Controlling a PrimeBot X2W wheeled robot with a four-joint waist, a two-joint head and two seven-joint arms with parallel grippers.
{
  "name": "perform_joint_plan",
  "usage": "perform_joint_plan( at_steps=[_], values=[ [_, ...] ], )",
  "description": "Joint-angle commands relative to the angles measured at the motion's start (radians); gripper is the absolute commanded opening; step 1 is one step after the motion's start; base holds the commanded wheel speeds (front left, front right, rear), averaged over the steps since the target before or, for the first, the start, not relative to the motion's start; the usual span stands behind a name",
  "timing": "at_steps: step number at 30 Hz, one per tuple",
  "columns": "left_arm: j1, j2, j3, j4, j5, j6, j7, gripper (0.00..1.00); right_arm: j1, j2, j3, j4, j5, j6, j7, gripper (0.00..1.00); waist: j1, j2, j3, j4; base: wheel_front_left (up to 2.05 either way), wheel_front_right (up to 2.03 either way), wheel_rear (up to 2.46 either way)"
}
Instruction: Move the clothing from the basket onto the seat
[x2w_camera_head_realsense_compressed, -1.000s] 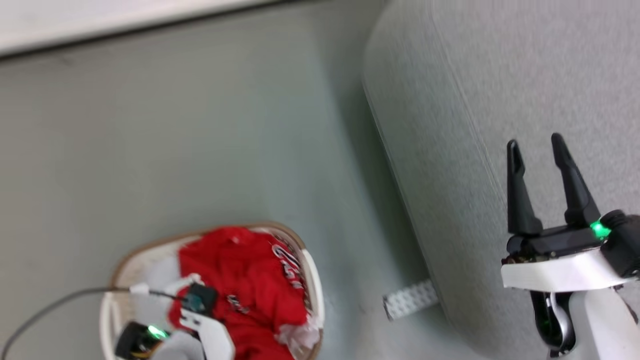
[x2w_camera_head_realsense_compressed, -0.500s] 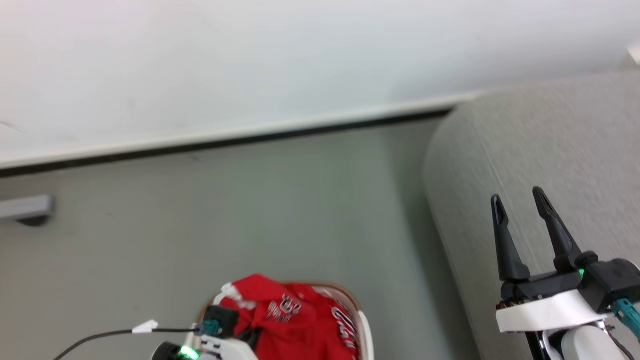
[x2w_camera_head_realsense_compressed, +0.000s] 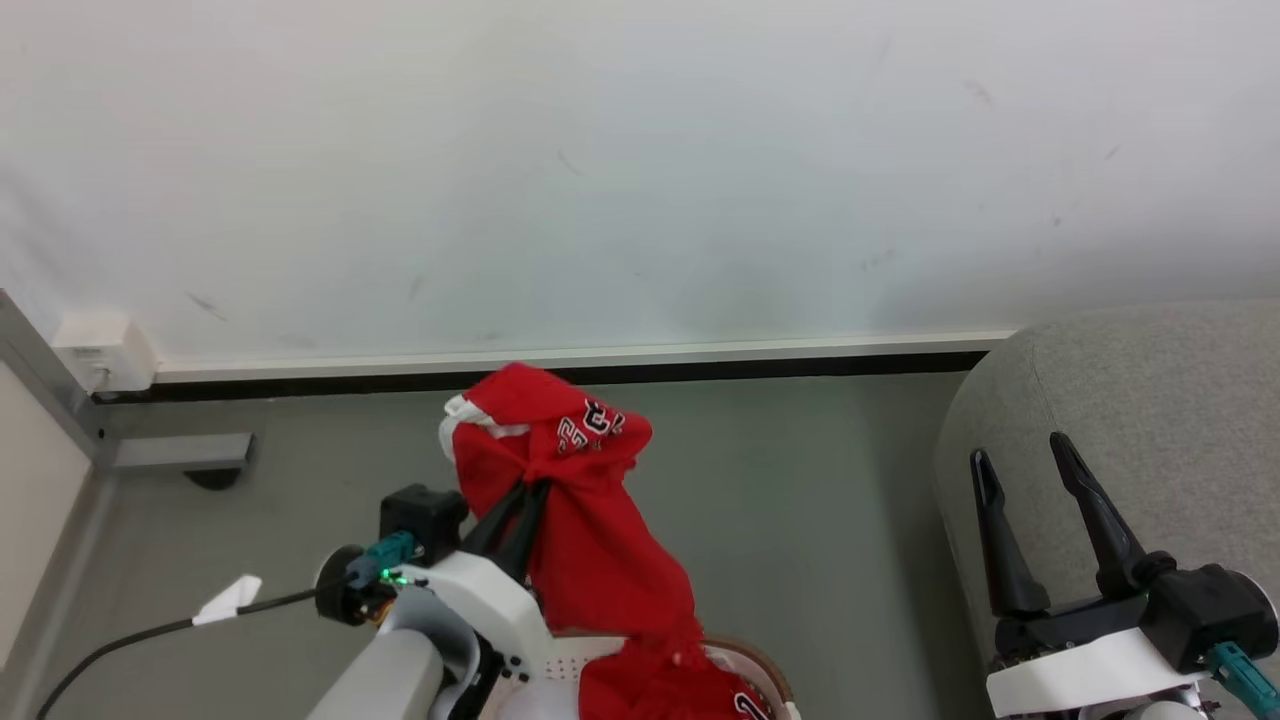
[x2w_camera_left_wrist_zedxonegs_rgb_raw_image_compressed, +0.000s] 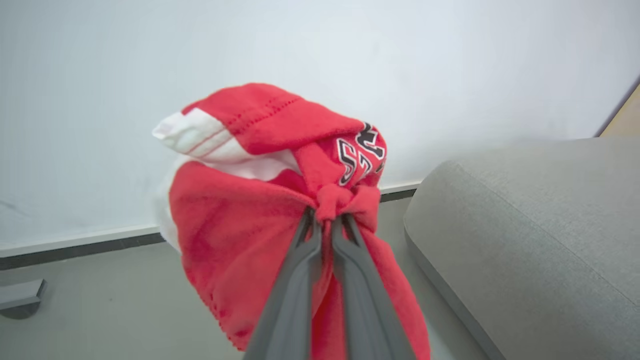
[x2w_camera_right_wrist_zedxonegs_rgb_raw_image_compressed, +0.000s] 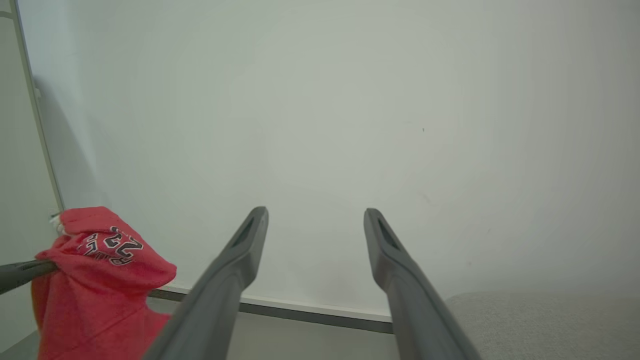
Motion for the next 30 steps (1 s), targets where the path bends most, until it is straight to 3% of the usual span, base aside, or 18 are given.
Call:
perform_joint_plan(
  at_steps=[1, 14, 22, 30],
  values=[
    [0.012, 0.006, 0.005, -0.016, 0.001, 0.006, -0.002, 0.00, 0.011, -0.004, 0.001, -0.003, 0.002, -0.002, 0.001, 1.00, 0.0004, 0.0000, -0.004, 0.004, 0.00, 0.00, 0.00],
    [0.000, 0.047, 0.054, -0.343, -0.028, 0.054, 0.048, 0.00, 0.021, 0.002, 0.060, -0.015, 0.026, -0.002, 0.001, 1.00, 0.0004, 0.0000, 0.000, 0.000, 0.00, 0.00, 0.00],
    [0.034, 0.065, 0.050, -0.450, -0.026, 0.085, 0.083, 0.00, 0.015, 0.001, 0.101, -0.024, 0.042, -0.002, 0.001, 1.00, 0.0004, 0.0000, 0.005, -0.001, 0.00, 0.00, 0.00],
    [0.053, 0.060, 0.034, -0.488, -0.024, 0.093, 0.085, 0.00, -0.032, -0.018, 0.277, -0.041, 0.102, -0.002, 0.001, 1.00, 0.0004, 0.0000, 0.002, 0.004, 0.00, 0.00, 0.00]
  ],
)
